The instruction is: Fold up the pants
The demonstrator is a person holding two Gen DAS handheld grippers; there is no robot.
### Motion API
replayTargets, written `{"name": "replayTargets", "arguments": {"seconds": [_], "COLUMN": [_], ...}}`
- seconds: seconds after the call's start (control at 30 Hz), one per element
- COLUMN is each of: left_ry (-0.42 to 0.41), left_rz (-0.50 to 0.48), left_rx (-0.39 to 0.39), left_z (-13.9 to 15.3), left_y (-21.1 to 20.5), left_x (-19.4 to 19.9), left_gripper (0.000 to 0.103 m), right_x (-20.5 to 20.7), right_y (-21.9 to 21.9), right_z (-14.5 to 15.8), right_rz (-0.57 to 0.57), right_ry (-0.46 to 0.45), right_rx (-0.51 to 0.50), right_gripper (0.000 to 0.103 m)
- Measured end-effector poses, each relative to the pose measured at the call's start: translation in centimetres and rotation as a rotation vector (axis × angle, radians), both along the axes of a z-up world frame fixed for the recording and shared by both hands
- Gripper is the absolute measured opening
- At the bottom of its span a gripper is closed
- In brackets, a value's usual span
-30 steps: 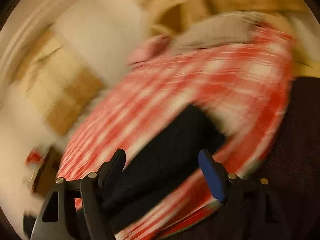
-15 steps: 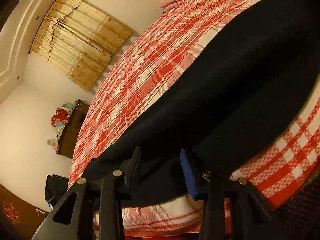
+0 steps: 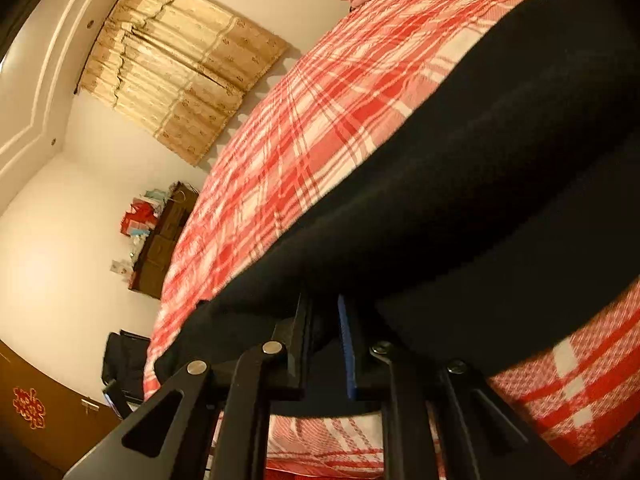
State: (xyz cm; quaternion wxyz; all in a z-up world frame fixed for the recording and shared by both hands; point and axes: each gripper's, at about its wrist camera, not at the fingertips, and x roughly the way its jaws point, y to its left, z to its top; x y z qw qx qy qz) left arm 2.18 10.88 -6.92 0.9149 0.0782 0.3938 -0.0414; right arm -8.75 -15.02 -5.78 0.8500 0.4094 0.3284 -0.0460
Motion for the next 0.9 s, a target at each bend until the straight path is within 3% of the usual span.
{"name": "replayTargets", "arguments": {"seconds": [0.23, 0.3, 0.67, 0.8, 0.9], "left_ry": [0.004, 0.004, 0.011, 0.016, 0.016], "left_rz": [0.004, 0.003, -0.020, -0.035, -0.041], "left_rx": [-0.003, -0.004, -0.008, -0.002, 0.003], "left_z": [0.1, 0.1, 0.2, 0.2, 0.3], "left_y": [0.1, 0.1, 0.2, 0.4, 0.5], "left_x": [0.1, 0.1, 0.0, 0.0, -0.1], "left_gripper": [0.103, 0.103, 0.103, 0.103, 0.103], "right_x": [0.3, 0.2, -3.6, -5.1, -5.6], "right_y": [0.5, 0.8, 1.9, 3.2, 3.9], "right_z": [-0.3, -0.1, 1.9, 1.1, -0.6], "right_rz": [-0.018, 0.010, 0.054, 0.070, 0.054], "right_ry": [-0.024, -0.026, -0.100, -0.049, 0.055], "right_rx": [-0.001, -0.018, 0.044, 0.048, -0.037], "right_gripper": [0.013, 0.002, 0.002, 0.002, 0.001]}}
